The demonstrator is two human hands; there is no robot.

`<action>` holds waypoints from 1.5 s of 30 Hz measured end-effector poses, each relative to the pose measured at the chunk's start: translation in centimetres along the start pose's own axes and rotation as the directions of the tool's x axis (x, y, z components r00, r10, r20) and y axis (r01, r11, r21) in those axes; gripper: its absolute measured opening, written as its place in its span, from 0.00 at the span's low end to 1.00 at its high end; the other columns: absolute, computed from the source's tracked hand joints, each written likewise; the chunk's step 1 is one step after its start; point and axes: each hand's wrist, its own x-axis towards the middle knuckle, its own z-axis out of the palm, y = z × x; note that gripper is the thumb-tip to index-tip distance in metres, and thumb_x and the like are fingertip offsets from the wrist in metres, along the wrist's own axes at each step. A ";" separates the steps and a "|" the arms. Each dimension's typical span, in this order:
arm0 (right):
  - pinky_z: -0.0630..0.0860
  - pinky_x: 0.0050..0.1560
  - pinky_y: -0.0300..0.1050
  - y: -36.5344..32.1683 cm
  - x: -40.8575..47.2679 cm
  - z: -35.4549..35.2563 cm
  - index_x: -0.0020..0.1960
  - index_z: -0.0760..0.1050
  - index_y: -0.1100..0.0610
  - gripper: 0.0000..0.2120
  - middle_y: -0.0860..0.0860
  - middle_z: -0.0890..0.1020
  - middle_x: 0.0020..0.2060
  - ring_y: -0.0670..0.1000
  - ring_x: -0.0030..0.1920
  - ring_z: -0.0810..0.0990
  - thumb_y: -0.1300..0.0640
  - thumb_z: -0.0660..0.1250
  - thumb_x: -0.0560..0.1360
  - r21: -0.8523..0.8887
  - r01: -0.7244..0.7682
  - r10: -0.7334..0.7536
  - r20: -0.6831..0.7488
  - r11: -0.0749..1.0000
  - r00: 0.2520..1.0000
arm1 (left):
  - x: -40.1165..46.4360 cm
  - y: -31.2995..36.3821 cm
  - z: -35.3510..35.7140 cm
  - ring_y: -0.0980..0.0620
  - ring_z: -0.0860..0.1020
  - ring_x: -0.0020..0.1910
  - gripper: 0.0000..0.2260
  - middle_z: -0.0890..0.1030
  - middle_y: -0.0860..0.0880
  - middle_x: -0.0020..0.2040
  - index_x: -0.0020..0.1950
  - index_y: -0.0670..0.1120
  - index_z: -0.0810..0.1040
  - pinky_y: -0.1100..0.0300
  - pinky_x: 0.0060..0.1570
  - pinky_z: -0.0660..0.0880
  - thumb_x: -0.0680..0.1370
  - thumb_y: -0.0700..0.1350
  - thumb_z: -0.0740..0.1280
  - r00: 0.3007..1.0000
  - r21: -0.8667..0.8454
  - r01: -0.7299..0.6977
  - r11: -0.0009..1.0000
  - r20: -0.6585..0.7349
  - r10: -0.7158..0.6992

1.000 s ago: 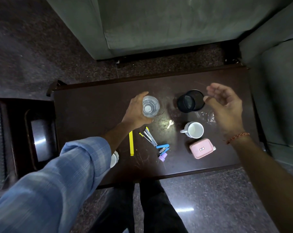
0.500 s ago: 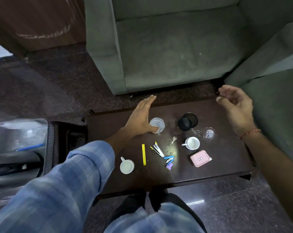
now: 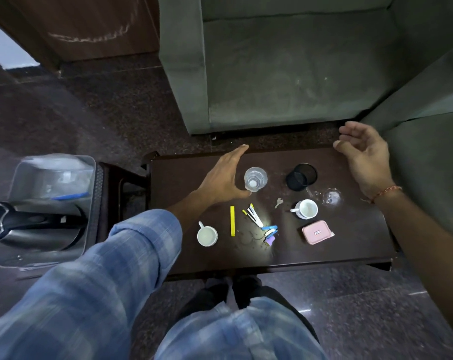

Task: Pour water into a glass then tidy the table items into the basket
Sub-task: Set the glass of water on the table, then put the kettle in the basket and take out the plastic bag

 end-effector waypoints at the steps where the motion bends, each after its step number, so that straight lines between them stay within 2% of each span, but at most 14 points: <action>1: 0.75 0.61 0.43 0.5 -0.2 0.1 0.64 0.73 0.59 0.21 0.54 0.80 0.56 0.50 0.55 0.78 0.65 0.70 0.72 -0.009 -0.014 0.014 -0.003 1.000 1.000 | -0.4 -0.4 0.2 0.51 0.61 0.76 0.53 0.60 0.51 0.78 0.79 0.50 0.54 0.58 0.72 0.61 0.61 0.52 0.80 1.000 0.000 0.013 1.000 0.008 -0.013; 6: 0.76 0.58 0.46 2.2 -0.8 -0.2 0.63 0.73 0.56 0.21 0.53 0.80 0.56 0.49 0.52 0.79 0.63 0.71 0.72 -0.044 -0.066 0.064 -0.026 0.997 0.998 | -1.9 -1.8 1.0 0.50 0.67 0.72 0.45 0.67 0.49 0.75 0.77 0.49 0.60 0.61 0.70 0.63 0.65 0.50 0.79 0.998 -0.017 0.054 0.998 0.042 -0.053; 9: 0.79 0.45 0.46 3.5 -1.0 0.2 0.59 0.75 0.52 0.16 0.53 0.83 0.51 0.46 0.42 0.81 0.59 0.72 0.72 -0.093 -0.097 0.096 -0.024 0.991 0.995 | -2.9 -2.1 1.2 0.55 0.81 0.48 0.20 0.83 0.51 0.52 0.62 0.50 0.79 0.56 0.56 0.78 0.71 0.49 0.76 0.988 -0.068 0.149 0.986 0.060 -0.145; 11: 0.79 0.38 0.47 4.4 -1.2 0.7 0.49 0.79 0.49 0.09 0.52 0.84 0.40 0.44 0.32 0.80 0.49 0.73 0.71 -0.147 -0.105 0.102 -0.026 0.984 0.994 | -3.9 -1.9 0.6 0.57 0.80 0.36 0.06 0.83 0.54 0.37 0.45 0.51 0.83 0.54 0.44 0.79 0.74 0.52 0.72 0.978 -0.044 0.206 0.978 0.038 -0.204; 14: 0.78 0.38 0.48 5.7 -0.7 1.3 0.42 0.80 0.51 0.22 0.51 0.84 0.34 0.47 0.33 0.79 0.32 0.68 0.68 -0.273 -0.115 0.117 -0.011 0.955 0.993 | -5.4 -1.9 -0.9 0.50 0.82 0.37 0.15 0.83 0.49 0.33 0.38 0.49 0.79 0.58 0.34 0.70 0.76 0.59 0.68 0.960 0.013 0.280 0.960 -0.028 -0.280; 18: 0.80 0.42 0.58 5.0 0.7 3.9 0.41 0.79 0.56 0.30 0.60 0.82 0.34 0.57 0.36 0.81 0.28 0.64 0.69 -0.304 -0.113 0.157 0.125 0.946 0.980 | -7.0 -2.9 -4.0 0.48 0.82 0.39 0.21 0.83 0.50 0.35 0.35 0.48 0.77 0.59 0.36 0.68 0.79 0.61 0.60 0.934 0.027 0.348 0.937 -0.100 -0.344; 21: 0.73 0.33 0.43 2.2 1.0 8.1 0.38 0.76 0.55 0.25 0.57 0.81 0.32 0.53 0.30 0.76 0.31 0.63 0.72 -0.314 -0.026 0.087 0.183 0.949 0.979 | -9.3 -4.7 -7.2 0.49 0.82 0.40 0.22 0.83 0.52 0.35 0.32 0.50 0.72 0.56 0.37 0.73 0.80 0.62 0.56 0.907 0.017 0.398 0.917 -0.156 -0.391; 23: 0.72 0.29 0.39 0.4 1.1 11.4 0.38 0.76 0.55 0.22 0.57 0.81 0.32 0.49 0.29 0.74 0.36 0.65 0.73 -0.282 -0.010 0.080 0.237 0.959 0.968 | -11.3 -6.1 -9.0 0.48 0.81 0.39 0.22 0.83 0.49 0.36 0.34 0.48 0.73 0.54 0.37 0.75 0.80 0.61 0.56 0.879 0.021 0.438 0.899 -0.219 -0.423; 26: 0.69 0.25 0.28 -1.7 1.2 16.3 0.38 0.76 0.57 0.20 0.54 0.80 0.31 0.42 0.26 0.74 0.40 0.67 0.74 -0.218 0.051 0.033 0.366 0.975 0.930 | -14.8 -8.0 -11.1 0.52 0.78 0.34 0.20 0.78 0.51 0.33 0.39 0.48 0.75 0.57 0.33 0.68 0.80 0.61 0.58 0.815 -0.019 0.493 0.870 -0.339 -0.469; 32: 0.73 0.27 0.33 -4.7 -0.4 26.4 0.38 0.77 0.51 0.12 0.52 0.80 0.32 0.39 0.25 0.74 0.43 0.69 0.73 -0.148 0.100 0.007 0.593 0.984 0.805 | -21.1 -9.9 -13.4 0.64 0.72 0.30 0.14 0.73 0.59 0.29 0.41 0.53 0.76 0.60 0.32 0.67 0.80 0.59 0.60 0.676 -0.106 0.584 0.805 -0.486 -0.554; 34: 0.73 0.27 0.33 -5.6 -1.4 29.2 0.37 0.78 0.50 0.12 0.50 0.80 0.31 0.38 0.25 0.74 0.43 0.69 0.73 -0.126 0.121 -0.012 0.643 0.985 0.766 | -22.6 -10.3 -13.6 0.63 0.72 0.29 0.14 0.73 0.59 0.28 0.41 0.53 0.76 0.60 0.31 0.68 0.80 0.59 0.60 0.632 -0.137 0.607 0.783 -0.514 -0.580; 38: 0.74 0.34 0.43 -7.5 -3.6 34.1 0.38 0.79 0.51 0.13 0.46 0.80 0.27 0.42 0.28 0.76 0.41 0.69 0.72 -0.088 0.192 -0.073 0.714 0.977 0.696 | -24.3 -11.4 -14.2 0.59 0.74 0.32 0.11 0.75 0.56 0.31 0.43 0.55 0.75 0.58 0.34 0.73 0.79 0.59 0.61 0.588 -0.188 0.615 0.766 -0.538 -0.604; 42: 0.79 0.40 0.49 -9.5 -5.8 39.8 0.41 0.80 0.48 0.12 0.47 0.83 0.34 0.46 0.37 0.82 0.40 0.69 0.70 -0.107 0.303 -0.114 0.770 0.947 0.628 | -25.7 -12.8 -15.0 0.54 0.79 0.38 0.12 0.80 0.53 0.38 0.45 0.53 0.76 0.51 0.41 0.78 0.80 0.58 0.60 0.563 -0.273 0.601 0.751 -0.522 -0.641; 45: 0.81 0.44 0.47 -10.5 -6.9 45.6 0.46 0.81 0.48 0.09 0.44 0.84 0.40 0.45 0.43 0.83 0.43 0.72 0.70 -0.141 0.365 -0.109 0.803 0.920 0.586 | -26.7 -14.3 -15.6 0.55 0.79 0.43 0.13 0.80 0.53 0.44 0.49 0.50 0.78 0.51 0.45 0.78 0.80 0.57 0.60 0.546 -0.326 0.576 0.750 -0.530 -0.649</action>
